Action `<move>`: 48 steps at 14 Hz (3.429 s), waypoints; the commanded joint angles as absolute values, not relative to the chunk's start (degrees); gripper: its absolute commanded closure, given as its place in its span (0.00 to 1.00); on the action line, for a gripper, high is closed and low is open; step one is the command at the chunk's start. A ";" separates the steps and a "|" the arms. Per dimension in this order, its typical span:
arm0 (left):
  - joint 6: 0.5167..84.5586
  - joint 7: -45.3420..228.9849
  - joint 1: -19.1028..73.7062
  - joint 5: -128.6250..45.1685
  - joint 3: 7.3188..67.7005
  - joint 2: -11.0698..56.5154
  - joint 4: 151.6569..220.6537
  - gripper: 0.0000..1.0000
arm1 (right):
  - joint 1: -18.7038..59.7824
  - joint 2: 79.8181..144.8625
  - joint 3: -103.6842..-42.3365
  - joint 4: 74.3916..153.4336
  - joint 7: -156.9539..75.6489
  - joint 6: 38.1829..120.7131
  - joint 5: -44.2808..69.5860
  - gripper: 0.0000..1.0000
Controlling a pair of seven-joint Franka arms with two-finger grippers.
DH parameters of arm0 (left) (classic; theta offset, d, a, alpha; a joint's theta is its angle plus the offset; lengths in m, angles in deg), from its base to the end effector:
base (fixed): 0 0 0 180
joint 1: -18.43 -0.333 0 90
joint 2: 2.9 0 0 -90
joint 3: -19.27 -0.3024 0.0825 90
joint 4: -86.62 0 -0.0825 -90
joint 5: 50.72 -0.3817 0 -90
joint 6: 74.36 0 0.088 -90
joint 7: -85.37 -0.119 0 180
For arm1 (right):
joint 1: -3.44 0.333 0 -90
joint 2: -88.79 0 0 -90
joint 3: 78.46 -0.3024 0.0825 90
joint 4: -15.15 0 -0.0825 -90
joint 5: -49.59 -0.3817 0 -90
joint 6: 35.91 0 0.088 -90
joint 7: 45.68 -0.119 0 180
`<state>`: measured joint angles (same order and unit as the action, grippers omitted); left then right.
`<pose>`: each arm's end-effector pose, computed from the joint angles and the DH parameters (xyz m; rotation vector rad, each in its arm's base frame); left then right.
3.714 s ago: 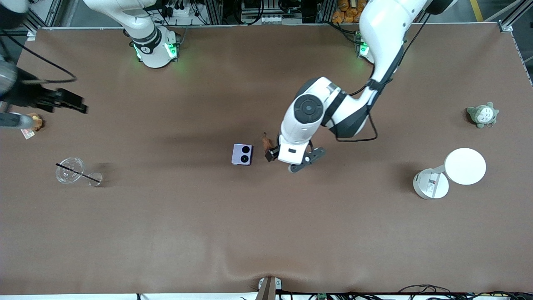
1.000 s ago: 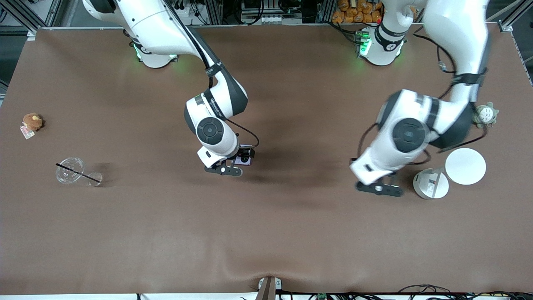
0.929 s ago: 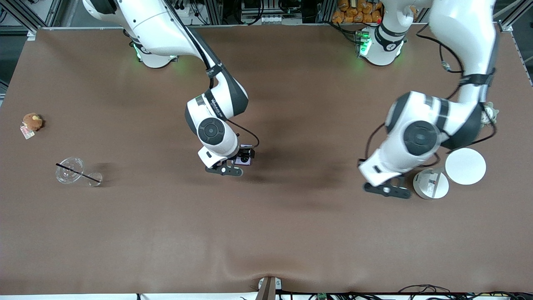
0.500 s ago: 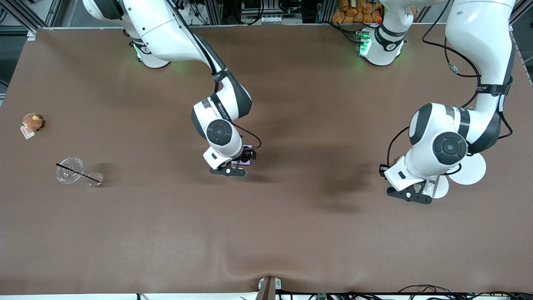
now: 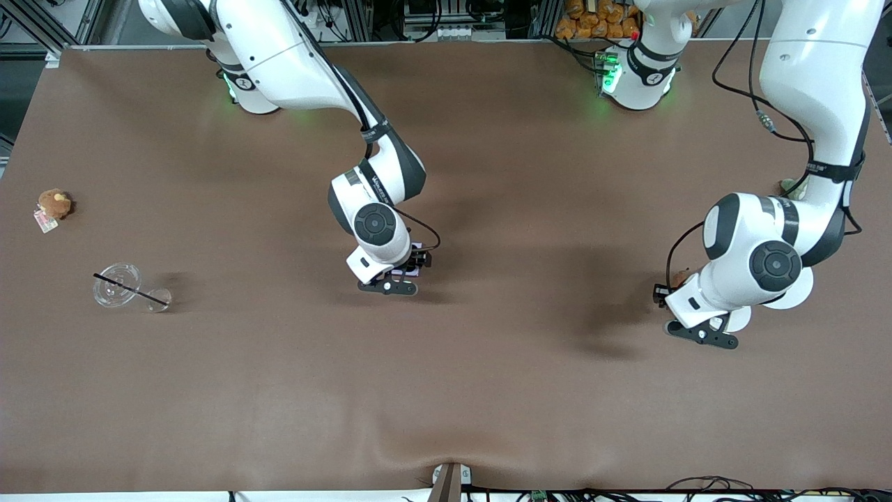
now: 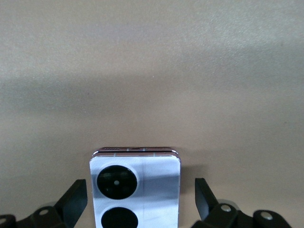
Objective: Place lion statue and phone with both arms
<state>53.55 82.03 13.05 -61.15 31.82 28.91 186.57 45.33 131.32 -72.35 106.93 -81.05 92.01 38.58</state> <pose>0.6473 -0.0643 0.2365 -3.0856 0.4194 0.0763 0.5360 0.4040 0.1667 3.1292 -0.1488 -0.1989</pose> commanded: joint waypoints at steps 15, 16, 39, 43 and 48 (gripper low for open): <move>57.99 81.68 9.11 -62.50 31.66 35.24 183.91 1.00 | 46.59 133.52 -72.83 106.38 -81.81 92.50 37.72 0.08; 58.87 81.68 9.02 -62.50 31.66 35.42 183.91 1.00 | 46.77 133.44 -72.83 106.38 -81.89 92.50 37.72 0.21; 63.10 81.86 7.35 -59.77 32.63 35.07 184.62 0.00 | 7.13 118.75 -72.31 105.68 -43.22 78.25 43.43 0.46; 62.49 82.29 7.97 -59.77 32.72 34.37 184.62 0.00 | 6.87 122.09 -72.31 105.77 -43.22 81.33 45.71 0.46; 59.68 81.77 7.97 -59.86 35.08 30.33 184.62 0.00 | 5.03 127.11 -72.31 106.99 -43.22 84.76 45.72 0.46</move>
<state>61.93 82.12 8.01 -60.53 33.81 33.44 183.99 6.43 126.39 -71.76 106.64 -42.89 84.12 44.81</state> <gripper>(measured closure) 0.000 0.163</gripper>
